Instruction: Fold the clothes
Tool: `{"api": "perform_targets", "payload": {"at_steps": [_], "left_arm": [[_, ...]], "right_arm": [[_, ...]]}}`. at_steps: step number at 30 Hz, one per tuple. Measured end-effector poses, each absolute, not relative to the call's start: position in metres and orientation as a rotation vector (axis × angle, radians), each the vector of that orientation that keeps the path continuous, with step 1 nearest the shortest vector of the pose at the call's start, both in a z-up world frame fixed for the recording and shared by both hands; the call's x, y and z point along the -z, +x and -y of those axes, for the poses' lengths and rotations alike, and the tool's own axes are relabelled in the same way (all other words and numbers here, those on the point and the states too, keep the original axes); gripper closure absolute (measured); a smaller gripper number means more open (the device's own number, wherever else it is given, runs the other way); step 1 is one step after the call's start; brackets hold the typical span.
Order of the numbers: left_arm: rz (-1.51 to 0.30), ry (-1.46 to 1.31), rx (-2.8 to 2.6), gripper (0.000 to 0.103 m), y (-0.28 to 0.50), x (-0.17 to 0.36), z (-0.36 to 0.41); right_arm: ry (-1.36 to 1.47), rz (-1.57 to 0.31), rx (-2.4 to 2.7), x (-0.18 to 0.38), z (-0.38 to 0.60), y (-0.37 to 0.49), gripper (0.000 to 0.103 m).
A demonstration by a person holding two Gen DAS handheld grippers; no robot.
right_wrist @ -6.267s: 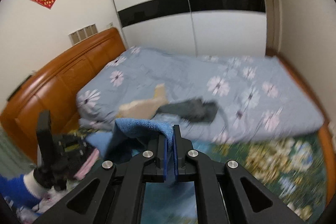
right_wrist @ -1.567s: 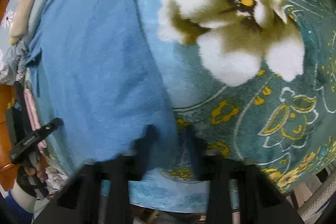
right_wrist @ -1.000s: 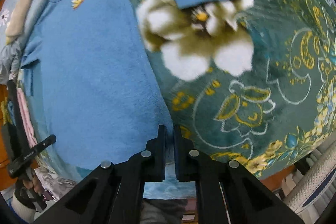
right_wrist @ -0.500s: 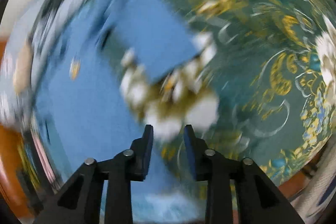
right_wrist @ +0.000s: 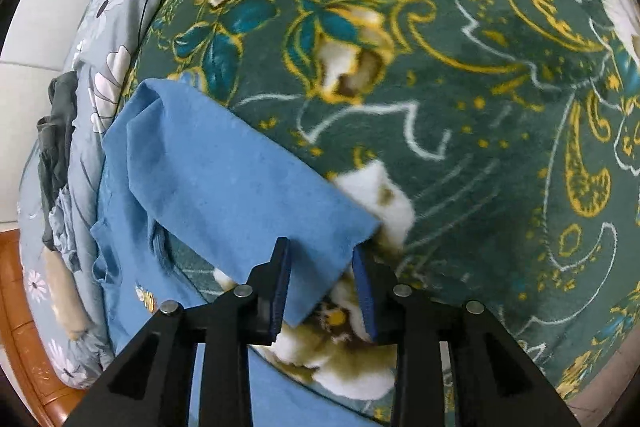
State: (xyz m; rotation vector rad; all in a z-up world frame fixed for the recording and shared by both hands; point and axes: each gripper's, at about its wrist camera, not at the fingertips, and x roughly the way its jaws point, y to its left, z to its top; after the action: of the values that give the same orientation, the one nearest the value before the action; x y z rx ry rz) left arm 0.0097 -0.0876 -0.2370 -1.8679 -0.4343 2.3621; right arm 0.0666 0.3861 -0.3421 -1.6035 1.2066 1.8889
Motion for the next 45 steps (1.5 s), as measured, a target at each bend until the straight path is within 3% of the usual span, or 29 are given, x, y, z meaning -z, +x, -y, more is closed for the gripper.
{"api": "perform_targets", "payload": {"at_steps": [1,4,11,14,22,28,30,32,38,45], "left_arm": [[0.427,-1.864,-2.368,0.033,0.005,0.235,0.085],[0.396,-1.864,-2.374,0.033,-0.002,0.239,0.079],[0.349,-1.898,-2.389,0.033,-0.012,0.246,0.072],[0.383,-1.928,-2.400,0.033,-0.016,0.253,0.076],[0.654,-2.020,-2.484,0.033,-0.014,0.267,0.130],[0.986,-2.041,-2.538,0.033,-0.003,0.278,0.198],[1.100,-2.034,-2.542,0.033,0.000,0.283,0.219],[1.205,-2.022,-2.543,0.032,0.002,0.289,0.239],[1.219,-2.099,-2.551,0.031,-0.003,0.327,0.284],[1.297,-2.040,-2.517,0.034,-0.009,0.374,0.299]], "right_arm": [[-1.602,-1.203,-1.896,0.339,-0.384,0.063,0.100],[-1.584,-1.148,-1.935,0.322,-0.390,0.053,0.100],[-1.489,-0.837,-2.017,0.267,-0.493,0.020,0.100],[-1.503,-0.744,-2.015,0.250,-0.575,0.046,0.100],[-1.653,-0.555,-1.953,0.293,-0.614,-0.009,0.100],[-1.725,-0.501,-1.958,0.296,-0.597,-0.015,0.100],[-1.739,-0.480,-1.969,0.290,-0.589,-0.016,0.092],[-1.736,-0.444,-1.979,0.278,-0.581,-0.013,0.061],[-1.698,-0.445,-2.097,0.231,-0.525,0.009,0.058],[-1.856,-0.401,-2.230,0.220,-0.412,0.033,0.057]]}}
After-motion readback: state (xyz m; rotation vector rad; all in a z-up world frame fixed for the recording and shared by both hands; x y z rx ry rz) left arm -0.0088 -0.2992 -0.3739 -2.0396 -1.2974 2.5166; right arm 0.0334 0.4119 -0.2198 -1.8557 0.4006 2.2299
